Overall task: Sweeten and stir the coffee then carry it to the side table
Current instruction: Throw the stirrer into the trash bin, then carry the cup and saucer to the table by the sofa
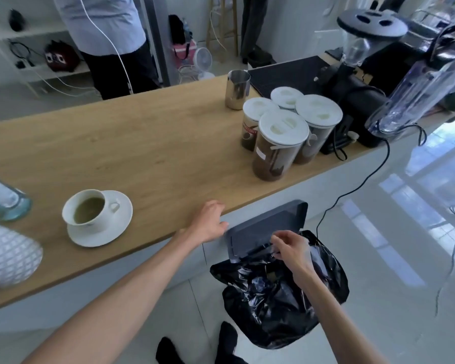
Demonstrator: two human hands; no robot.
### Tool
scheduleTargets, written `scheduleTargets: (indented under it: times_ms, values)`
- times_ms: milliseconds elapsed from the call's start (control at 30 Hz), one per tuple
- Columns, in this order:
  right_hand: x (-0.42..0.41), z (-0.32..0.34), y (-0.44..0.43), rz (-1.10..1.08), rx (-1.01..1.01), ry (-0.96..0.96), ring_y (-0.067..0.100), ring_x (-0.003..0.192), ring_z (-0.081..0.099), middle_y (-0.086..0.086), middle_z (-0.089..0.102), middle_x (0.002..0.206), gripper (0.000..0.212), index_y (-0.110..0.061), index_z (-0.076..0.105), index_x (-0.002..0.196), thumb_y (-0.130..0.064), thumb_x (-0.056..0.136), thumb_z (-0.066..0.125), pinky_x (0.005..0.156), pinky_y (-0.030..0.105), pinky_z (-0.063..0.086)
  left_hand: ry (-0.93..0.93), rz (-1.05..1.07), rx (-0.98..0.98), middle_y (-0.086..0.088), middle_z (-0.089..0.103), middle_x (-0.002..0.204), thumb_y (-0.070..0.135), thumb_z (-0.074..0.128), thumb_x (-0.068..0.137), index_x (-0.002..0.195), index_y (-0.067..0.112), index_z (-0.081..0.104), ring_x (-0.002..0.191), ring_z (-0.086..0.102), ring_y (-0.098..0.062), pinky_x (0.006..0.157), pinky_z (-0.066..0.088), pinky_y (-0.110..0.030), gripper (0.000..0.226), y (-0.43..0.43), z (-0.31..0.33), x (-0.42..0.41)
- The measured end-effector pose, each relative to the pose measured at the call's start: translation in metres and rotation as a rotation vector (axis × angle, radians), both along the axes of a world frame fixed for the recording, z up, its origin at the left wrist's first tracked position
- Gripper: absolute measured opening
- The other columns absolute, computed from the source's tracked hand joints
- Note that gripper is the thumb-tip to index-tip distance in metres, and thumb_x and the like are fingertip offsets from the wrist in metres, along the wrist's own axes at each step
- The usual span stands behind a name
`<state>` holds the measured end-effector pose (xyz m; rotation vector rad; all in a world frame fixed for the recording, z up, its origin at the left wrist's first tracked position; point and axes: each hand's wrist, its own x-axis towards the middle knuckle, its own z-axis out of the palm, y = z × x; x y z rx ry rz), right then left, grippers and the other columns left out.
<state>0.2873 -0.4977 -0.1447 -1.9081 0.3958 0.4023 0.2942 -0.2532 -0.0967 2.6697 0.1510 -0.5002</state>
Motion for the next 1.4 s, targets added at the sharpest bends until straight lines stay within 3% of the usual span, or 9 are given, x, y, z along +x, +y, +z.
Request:
scheduleTargets:
  times_ms: [200,367,567,667,833,1000,1133,1300,1400]
  values:
    - [0.030,0.057,0.083,0.428,-0.087,-0.170,0.015,0.072,0.072,0.000,0.076,0.084,0.006,-0.021,0.073,0.094,-0.024,0.090,0.069,0.059,0.019,0.054,-0.071,0.093,0.040,-0.011,0.070,0.132,0.033,0.064,0.095,0.135,0.009,0.064,0.117,0.067,-0.029,0.096,0.058,-0.043,0.046,0.028,0.050,-0.004]
    - [0.048,0.085,0.154,0.608,-0.082,-0.266,0.017,0.076,0.073,0.001,0.075,0.085,0.010,-0.018,0.074,0.098,-0.023,0.091,0.069,0.067,0.030,0.063,-0.197,0.212,0.068,-0.011,0.069,0.135,0.036,0.062,0.096,0.141,0.015,0.061,0.123,0.064,-0.033,0.097,0.055,-0.042,0.050,0.084,0.089,-0.020]
    - [0.048,0.103,0.219,0.712,-0.039,-0.317,0.021,0.068,0.067,0.009,0.072,0.079,0.009,-0.010,0.074,0.095,-0.014,0.088,0.070,0.066,0.038,0.064,-0.375,0.472,0.067,-0.012,0.076,0.116,0.030,0.061,0.096,0.132,0.013,0.068,0.111,0.066,-0.035,0.088,0.056,-0.041,0.040,0.151,0.120,-0.051]
    - [0.044,0.104,0.246,0.752,-0.043,-0.302,0.019,0.066,0.066,0.010,0.072,0.079,0.012,-0.008,0.075,0.097,-0.012,0.087,0.069,0.064,0.036,0.064,-0.487,0.627,0.046,-0.009,0.077,0.094,0.025,0.062,0.093,0.103,0.007,0.073,0.094,0.067,-0.036,0.077,0.056,-0.040,0.024,0.184,0.118,-0.074]
    - [0.035,0.092,0.280,0.791,-0.051,-0.248,0.018,0.064,0.064,0.009,0.071,0.078,0.017,-0.004,0.074,0.101,-0.011,0.087,0.067,0.061,0.036,0.064,-0.617,0.896,-0.025,-0.009,0.078,0.113,0.025,0.070,0.093,0.121,0.007,0.073,0.103,0.073,-0.027,0.092,0.058,-0.042,0.033,0.221,0.090,-0.118]
    - [0.022,0.076,0.302,0.803,-0.063,-0.131,0.019,0.072,0.070,0.004,0.068,0.089,0.025,-0.008,0.068,0.112,-0.014,0.087,0.067,0.062,0.038,0.064,-0.725,1.129,-0.176,-0.014,0.076,0.087,0.013,0.066,0.094,0.101,-0.002,0.074,0.086,0.073,-0.034,0.083,0.058,-0.048,0.018,0.221,0.047,-0.156]
    - [0.014,0.065,0.318,0.805,-0.075,-0.062,0.019,0.076,0.070,-0.001,0.065,0.088,0.034,-0.011,0.061,0.121,-0.015,0.087,0.067,0.062,0.037,0.064,-0.679,1.171,-0.205,0.000,0.054,0.076,0.008,0.058,0.099,0.090,-0.004,0.067,0.073,0.054,-0.019,0.079,0.055,-0.047,0.017,0.220,0.018,-0.171]
    - [0.011,0.047,0.335,0.788,-0.094,-0.030,0.026,0.084,0.073,0.000,0.066,0.094,0.043,-0.012,0.056,0.128,-0.017,0.087,0.070,0.062,0.038,0.065,-0.486,1.181,-0.297,-0.020,0.072,0.099,0.018,0.059,0.101,0.109,-0.003,0.067,0.096,0.067,-0.033,0.086,0.049,-0.040,0.024,0.225,0.004,-0.169]
    - [0.010,0.039,0.346,0.772,-0.139,-0.057,0.028,0.093,0.071,0.003,0.064,0.101,0.046,-0.014,0.057,0.128,-0.021,0.085,0.072,0.067,0.038,0.064,-0.406,1.164,-0.294,-0.017,0.068,0.099,0.023,0.060,0.100,0.109,0.002,0.065,0.097,0.063,-0.033,0.085,0.046,-0.040,0.023,0.232,0.003,-0.162]
